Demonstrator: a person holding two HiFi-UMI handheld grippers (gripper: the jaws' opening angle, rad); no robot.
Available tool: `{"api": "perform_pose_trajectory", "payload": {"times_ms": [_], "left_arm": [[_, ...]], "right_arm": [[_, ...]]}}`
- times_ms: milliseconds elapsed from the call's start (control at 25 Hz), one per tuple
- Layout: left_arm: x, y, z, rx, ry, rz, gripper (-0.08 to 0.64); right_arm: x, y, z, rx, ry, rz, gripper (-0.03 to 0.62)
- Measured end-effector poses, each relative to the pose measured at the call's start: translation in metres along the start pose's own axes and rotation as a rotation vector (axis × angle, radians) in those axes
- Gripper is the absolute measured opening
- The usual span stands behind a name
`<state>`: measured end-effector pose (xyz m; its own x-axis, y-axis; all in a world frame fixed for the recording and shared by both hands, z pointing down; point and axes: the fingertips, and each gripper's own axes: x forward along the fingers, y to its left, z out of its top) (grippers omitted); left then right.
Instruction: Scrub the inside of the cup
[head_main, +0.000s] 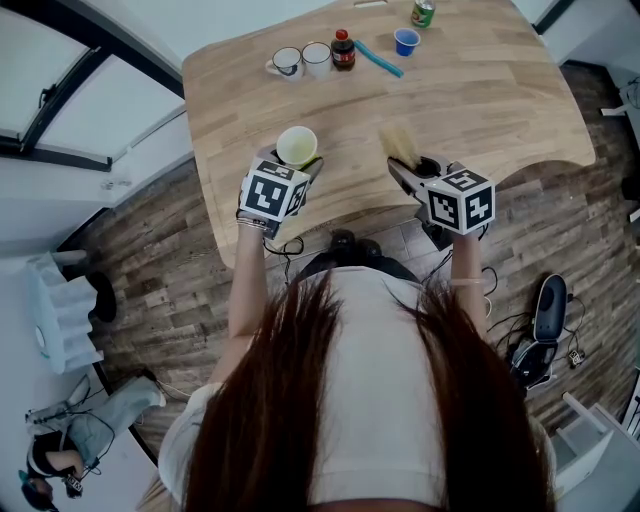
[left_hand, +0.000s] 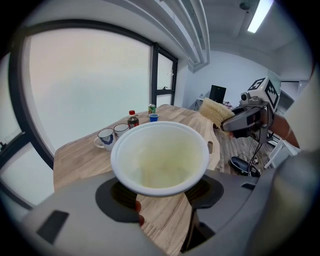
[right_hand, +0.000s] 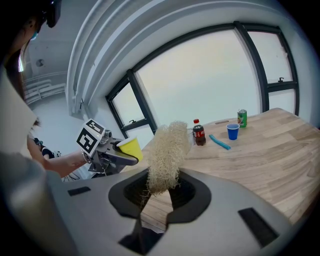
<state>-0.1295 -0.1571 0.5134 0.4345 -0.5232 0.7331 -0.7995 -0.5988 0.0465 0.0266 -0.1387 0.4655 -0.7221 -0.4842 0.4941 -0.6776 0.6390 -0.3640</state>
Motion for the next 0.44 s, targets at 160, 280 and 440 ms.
{"api": "perform_pose_trajectory", "payload": {"times_ms": [160, 280, 440], "left_arm": [[-0.0001, 0.0024, -0.0024, -0.002, 0.002, 0.001, 0.255], [0.0011, 0.0047, -0.0039, -0.006, 0.003, 0.003, 0.255], [0.0025, 0.0094, -0.0054, -0.016, 0.001, 0.006, 0.255]], "right_arm": [[0.0022, 0.0019, -0.0003, -0.001, 0.003, -0.005, 0.081], [0.0039, 0.0017, 0.0000, 0.002, 0.004, -0.008, 0.081], [0.0068, 0.0014, -0.0002, 0.002, 0.008, -0.013, 0.081]]}}
